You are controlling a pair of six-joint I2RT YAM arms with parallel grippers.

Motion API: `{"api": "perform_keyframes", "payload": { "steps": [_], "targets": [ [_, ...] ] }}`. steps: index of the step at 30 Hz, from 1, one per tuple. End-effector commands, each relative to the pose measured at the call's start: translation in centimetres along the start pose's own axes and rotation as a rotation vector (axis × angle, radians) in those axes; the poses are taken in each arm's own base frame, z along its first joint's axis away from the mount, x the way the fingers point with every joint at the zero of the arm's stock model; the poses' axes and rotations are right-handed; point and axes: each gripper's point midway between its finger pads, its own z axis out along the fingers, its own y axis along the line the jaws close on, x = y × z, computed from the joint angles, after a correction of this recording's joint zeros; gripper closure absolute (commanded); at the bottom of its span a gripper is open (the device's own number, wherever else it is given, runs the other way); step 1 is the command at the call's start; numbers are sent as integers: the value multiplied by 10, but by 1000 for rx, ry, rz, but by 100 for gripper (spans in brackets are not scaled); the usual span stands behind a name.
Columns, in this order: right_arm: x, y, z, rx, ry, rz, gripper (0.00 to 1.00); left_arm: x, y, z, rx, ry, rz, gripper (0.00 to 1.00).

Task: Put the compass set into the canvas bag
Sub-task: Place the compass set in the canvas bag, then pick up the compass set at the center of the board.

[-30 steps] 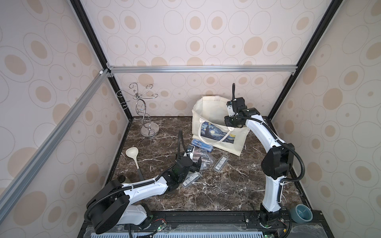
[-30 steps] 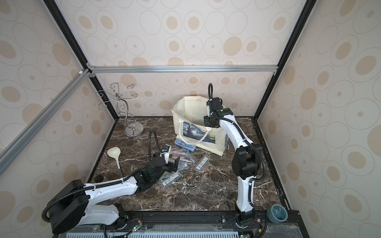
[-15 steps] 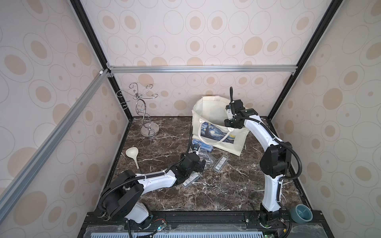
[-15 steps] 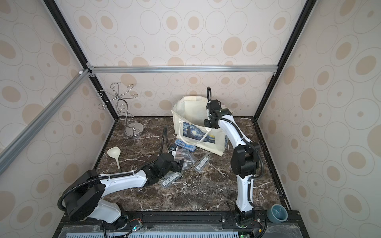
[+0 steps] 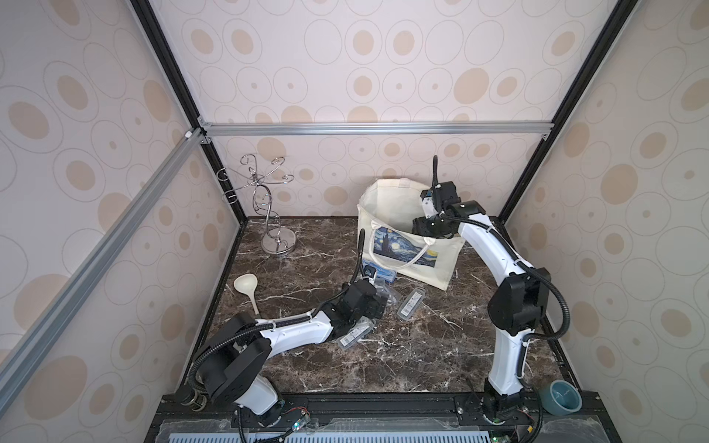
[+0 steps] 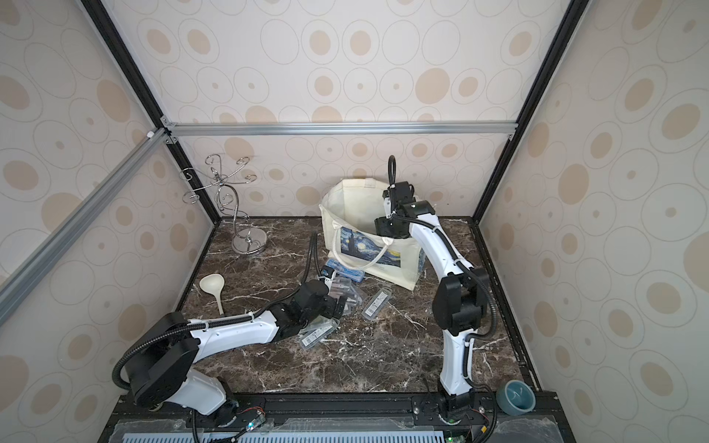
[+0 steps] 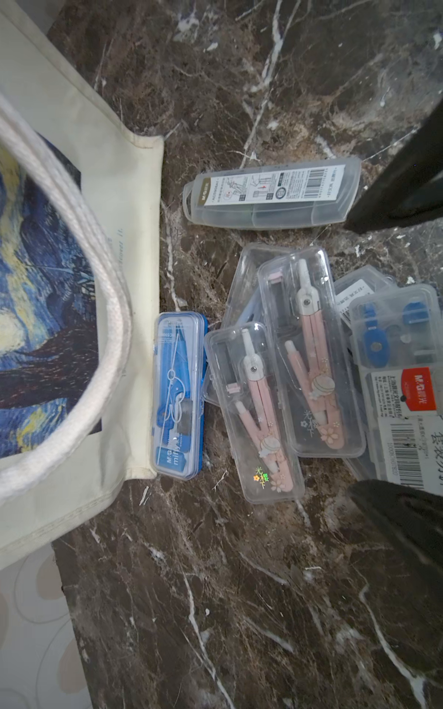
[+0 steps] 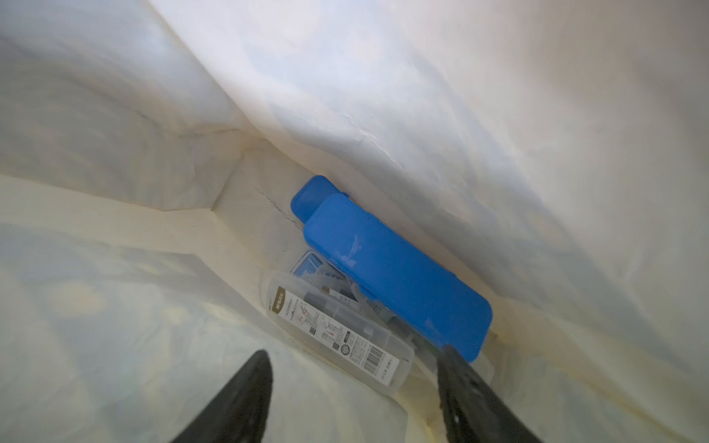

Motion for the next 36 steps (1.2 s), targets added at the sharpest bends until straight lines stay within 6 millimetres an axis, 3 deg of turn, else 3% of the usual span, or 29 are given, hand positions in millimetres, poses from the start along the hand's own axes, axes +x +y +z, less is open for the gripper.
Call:
{"api": "perform_keyframes", "payload": {
  "steps": [1, 8, 15, 20, 26, 36],
  "targets": [
    [-33, 15, -52, -67, -169, 9, 23, -10, -2, -1, 13, -13, -32, 0],
    [-41, 33, -109, -168, -308, 18, 16, -7, -10, 1, 50, -3, -14, 0],
    [-16, 42, -155, -213, -339, 15, 15, -8, -26, 8, 53, 14, 40, 0],
    [18, 38, -179, -193, -347, 32, 15, -12, -47, 15, 80, 21, 88, 0],
    [66, 31, -193, -166, -330, 71, 15, -18, -80, 24, 149, 27, 133, 0],
    [143, -3, -187, 13, -213, 161, 15, 0, -111, 55, 141, 151, 242, 5]
  ]
}}
